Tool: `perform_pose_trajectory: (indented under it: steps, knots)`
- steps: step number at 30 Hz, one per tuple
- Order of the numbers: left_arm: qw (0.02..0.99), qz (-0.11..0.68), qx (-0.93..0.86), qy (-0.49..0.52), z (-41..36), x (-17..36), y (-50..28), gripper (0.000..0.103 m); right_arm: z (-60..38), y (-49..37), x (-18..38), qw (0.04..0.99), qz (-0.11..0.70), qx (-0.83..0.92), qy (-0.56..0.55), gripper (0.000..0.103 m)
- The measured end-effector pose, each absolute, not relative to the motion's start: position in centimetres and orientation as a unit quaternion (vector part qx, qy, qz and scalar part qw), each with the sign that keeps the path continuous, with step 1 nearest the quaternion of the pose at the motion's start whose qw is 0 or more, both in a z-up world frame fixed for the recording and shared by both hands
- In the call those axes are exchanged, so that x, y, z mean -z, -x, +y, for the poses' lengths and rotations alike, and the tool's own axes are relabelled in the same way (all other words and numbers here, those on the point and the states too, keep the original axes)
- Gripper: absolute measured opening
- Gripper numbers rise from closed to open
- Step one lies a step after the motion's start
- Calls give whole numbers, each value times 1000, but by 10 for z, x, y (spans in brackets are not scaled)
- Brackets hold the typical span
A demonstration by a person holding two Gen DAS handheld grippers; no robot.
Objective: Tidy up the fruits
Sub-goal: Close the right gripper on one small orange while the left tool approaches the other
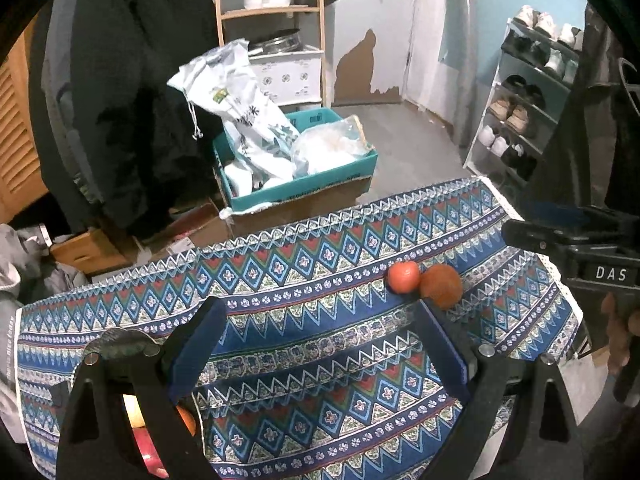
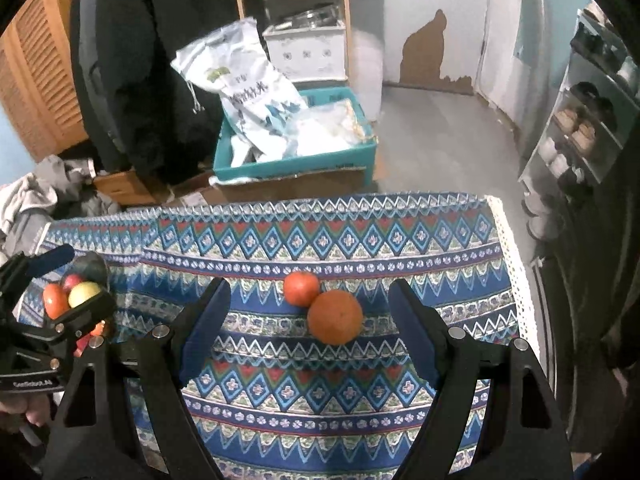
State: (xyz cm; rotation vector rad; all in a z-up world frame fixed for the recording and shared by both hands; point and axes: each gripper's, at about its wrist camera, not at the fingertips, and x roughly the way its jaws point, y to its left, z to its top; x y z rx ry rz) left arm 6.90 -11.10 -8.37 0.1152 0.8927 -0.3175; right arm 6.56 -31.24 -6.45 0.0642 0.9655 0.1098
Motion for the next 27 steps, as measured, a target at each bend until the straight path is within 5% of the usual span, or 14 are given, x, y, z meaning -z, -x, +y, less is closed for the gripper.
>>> perform_pose_trajectory:
  steps: [27]
  knots:
    - [842,516,145,-65,-117,189,-117,95,-328,-127,235,787,614,-42,-47,80]
